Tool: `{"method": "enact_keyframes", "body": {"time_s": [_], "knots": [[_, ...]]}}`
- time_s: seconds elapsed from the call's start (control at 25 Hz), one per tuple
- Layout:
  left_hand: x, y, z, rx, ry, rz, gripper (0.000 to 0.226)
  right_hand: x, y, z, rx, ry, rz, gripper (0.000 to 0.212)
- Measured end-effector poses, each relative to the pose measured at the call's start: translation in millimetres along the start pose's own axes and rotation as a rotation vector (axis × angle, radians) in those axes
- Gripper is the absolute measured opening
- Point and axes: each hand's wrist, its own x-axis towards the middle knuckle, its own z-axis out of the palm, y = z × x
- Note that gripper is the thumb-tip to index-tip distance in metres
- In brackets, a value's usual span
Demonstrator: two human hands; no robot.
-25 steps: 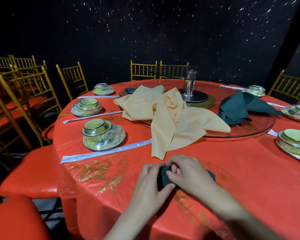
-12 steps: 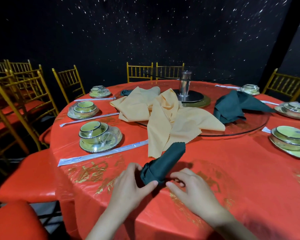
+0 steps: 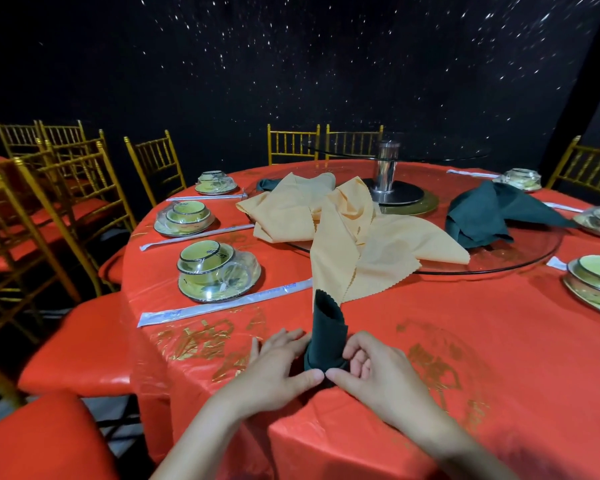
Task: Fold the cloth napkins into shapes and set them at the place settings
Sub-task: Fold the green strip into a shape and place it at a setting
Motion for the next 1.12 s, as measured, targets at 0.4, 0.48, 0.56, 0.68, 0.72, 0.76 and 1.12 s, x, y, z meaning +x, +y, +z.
{"method": "enact_keyframes", "body": {"time_s": [0.4, 0.48, 0.56, 0.68, 0.72, 0.76, 1.12], "knots": [[-23, 42, -15, -0.909, 0.546, 0.085, 0.021, 29, -46, -22, -0.048, 0.145, -0.259, 0.009], [-24, 54, -15, -0.953, 0.499, 0.068, 0.016, 27, -49, -22, -0.005, 0.114, -0.15, 0.016], [-22, 62, -17, -0.972, 0.49, 0.018, 0.008, 23, -49, -22, -0.016, 0.091, -0.073, 0.021], [-17, 66, -20, -1.071, 0.483, -0.078, 0.015, 21, -46, -23, 0.079, 0.095, -0.042, 0.024], [-15, 65, -20, -1.139, 0.472, -0.115, 0.018, 21, -42, -24, 0.133, 0.114, -0.024, 0.025], [-15, 65, -21, -1.231, 0.453, -0.156, 0.019, 21, -38, -24, 0.192, 0.144, 0.0, 0.027], [-4, 61, -3, -1.861, 0.32, -0.472, 0.016, 0, -5, -1, 0.757, 0.274, 0.242, 0.012]]}}
